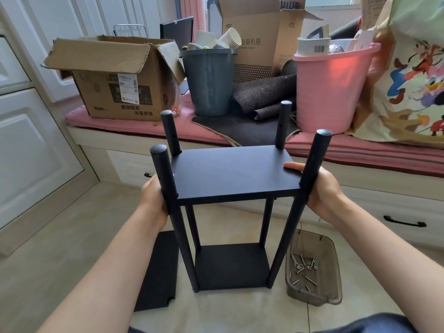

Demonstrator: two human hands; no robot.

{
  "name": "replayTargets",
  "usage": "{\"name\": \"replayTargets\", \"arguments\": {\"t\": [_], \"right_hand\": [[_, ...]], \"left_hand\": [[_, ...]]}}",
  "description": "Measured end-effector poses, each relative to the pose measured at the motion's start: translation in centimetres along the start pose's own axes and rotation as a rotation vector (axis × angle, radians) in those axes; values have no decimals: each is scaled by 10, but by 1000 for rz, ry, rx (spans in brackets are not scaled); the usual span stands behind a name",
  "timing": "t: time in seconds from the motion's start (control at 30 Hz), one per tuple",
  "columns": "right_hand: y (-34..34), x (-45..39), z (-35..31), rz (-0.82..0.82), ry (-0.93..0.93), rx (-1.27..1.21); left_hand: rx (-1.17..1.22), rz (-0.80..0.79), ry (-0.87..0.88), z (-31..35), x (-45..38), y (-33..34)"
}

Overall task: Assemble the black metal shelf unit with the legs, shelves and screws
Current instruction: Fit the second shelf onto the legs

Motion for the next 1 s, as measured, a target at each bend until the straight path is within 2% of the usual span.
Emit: {"name": "replayTargets", "arguments": {"t": [0.13, 0.37, 0.67, 1.0], "right_hand": [[1, 2, 12, -33, 78, 68], [-1, 2, 21, -52, 134, 115], [-2, -1, 33, -71, 203, 169], [-1, -6, 47, -80, 252, 168]], "left_hand": [[-95, -11, -91, -13, -9, -12], [-137, -30, -95, -22, -18, -20], [-235, -88, -193, -35, -22, -26], [-320, -114, -177, -43, -28, -33]]}}
Point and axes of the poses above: each hand's wrist, its own x-axis away from the middle knuckle, its own y-axis out of the palm, z = x × y, the point moved 5 cm from there along -x, towards the middle knuckle, and after that the axes turned 9 degrees about x, right-handed, at the moved point
